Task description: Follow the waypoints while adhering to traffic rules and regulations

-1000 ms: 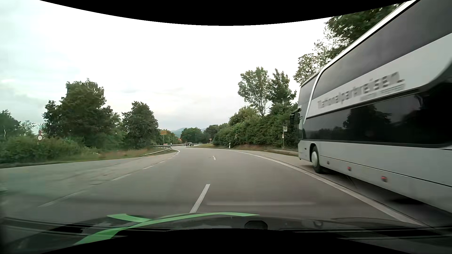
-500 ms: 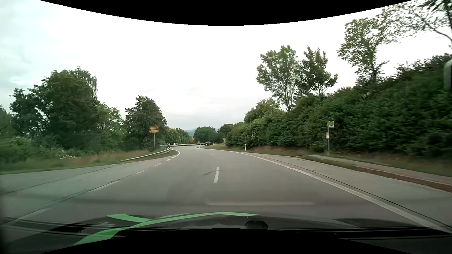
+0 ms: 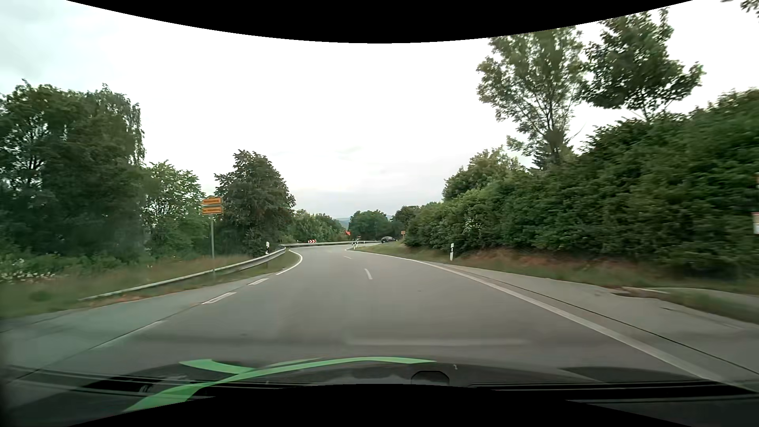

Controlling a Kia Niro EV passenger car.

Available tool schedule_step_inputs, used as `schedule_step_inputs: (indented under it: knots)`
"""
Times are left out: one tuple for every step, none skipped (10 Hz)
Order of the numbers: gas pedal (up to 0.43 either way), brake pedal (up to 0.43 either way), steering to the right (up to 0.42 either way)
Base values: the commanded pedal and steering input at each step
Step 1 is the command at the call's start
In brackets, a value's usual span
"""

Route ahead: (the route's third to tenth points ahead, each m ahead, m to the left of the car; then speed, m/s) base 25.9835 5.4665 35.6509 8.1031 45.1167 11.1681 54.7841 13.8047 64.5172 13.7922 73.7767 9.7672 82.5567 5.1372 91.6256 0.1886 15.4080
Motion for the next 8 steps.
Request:
schedule_step_inputs:
  knots:
    - [0.079, 0.000, -0.054]
    - [0.079, 0.000, -0.054]
    - [0.079, 0.000, -0.054]
    - [0.079, 0.000, -0.054]
    - [0.067, 0.000, -0.054]
    - [0.067, 0.000, -0.054]
    - [0.098, 0.000, -0.054]
    - [0.098, 0.000, -0.053]
